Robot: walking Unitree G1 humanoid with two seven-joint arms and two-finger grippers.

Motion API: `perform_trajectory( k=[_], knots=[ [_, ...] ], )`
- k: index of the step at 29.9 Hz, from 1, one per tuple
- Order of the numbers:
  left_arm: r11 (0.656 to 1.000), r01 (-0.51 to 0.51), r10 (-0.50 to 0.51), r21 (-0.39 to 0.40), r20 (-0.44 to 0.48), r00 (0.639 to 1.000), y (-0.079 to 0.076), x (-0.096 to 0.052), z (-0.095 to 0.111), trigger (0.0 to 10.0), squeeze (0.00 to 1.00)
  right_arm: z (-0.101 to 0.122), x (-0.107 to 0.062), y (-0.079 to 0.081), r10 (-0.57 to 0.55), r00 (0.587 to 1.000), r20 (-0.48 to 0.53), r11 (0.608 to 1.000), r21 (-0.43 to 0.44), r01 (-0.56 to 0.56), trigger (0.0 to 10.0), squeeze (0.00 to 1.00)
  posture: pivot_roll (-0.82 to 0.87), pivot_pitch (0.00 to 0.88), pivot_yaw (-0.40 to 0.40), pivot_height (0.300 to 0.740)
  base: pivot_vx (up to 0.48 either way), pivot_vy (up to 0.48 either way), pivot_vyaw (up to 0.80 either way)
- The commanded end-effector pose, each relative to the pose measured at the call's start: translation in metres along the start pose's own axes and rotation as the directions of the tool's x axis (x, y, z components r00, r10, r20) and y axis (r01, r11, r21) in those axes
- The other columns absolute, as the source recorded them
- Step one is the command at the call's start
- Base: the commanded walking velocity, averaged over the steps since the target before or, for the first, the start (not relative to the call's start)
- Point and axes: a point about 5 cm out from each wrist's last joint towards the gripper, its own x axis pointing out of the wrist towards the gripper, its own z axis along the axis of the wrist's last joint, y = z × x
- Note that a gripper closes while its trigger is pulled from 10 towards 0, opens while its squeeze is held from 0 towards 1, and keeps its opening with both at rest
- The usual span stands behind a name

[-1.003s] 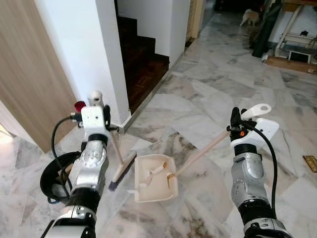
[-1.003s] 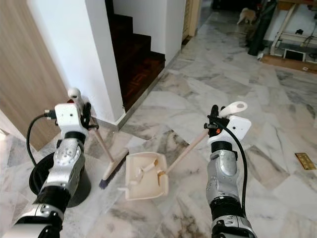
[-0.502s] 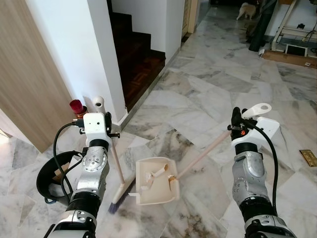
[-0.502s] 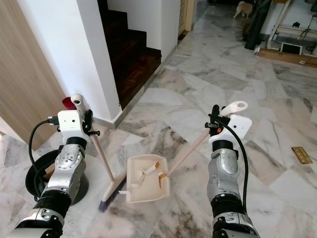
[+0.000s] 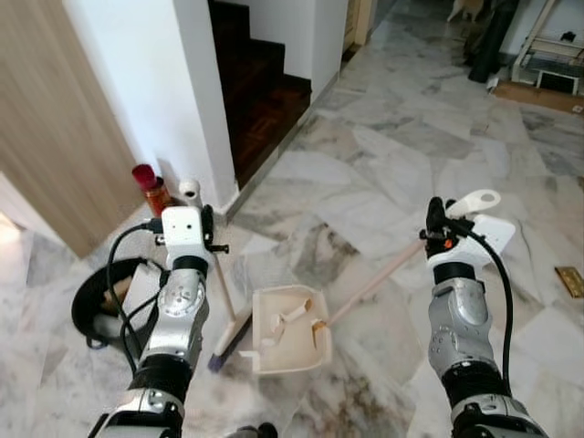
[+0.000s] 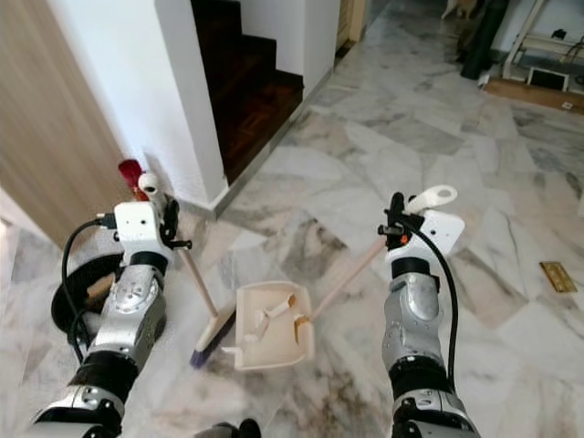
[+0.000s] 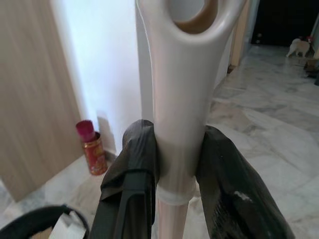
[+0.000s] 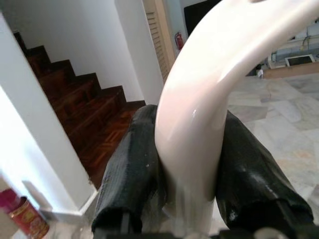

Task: Sweep floor

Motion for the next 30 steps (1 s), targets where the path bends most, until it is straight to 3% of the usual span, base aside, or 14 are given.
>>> perform_trajectory(
  k=[1, 15, 30],
  knots=[
    [1.000, -0.016, 0.015, 0.011, 0.039, 0.999, 0.0047, 0.0011, 0.0077, 10.0, 0.00, 0.0074, 0.0061, 0.0042, 0.013, 0.999, 0.032, 1.000, 0.012, -0.014, 10.0, 0.00, 0.03, 0.000, 0.013, 0.740, 0.000, 0.000, 0.00],
    [0.999, -0.044, 0.044, -0.005, 0.036, 0.998, 0.0113, 0.0025, 0.0099, 10.0, 0.00, 0.0051, 0.0059, 0.0093, 0.019, 0.999, 0.028, 1.000, 0.022, -0.020, 10.0, 0.00, 0.04, 0.000, 0.019, 0.740, 0.000, 0.000, 0.00],
    [0.999, -0.045, 0.045, 0.004, 0.034, 0.998, 0.0139, 0.0022, 0.0117, 10.0, 0.00, 0.0001, 0.0029, 0.0079, -0.001, 1.000, 0.012, 1.000, 0.026, 0.001, 10.0, 0.00, 0.05, 0.000, 0.035, 0.740, 0.000, 0.462, 0.00]
  ],
)
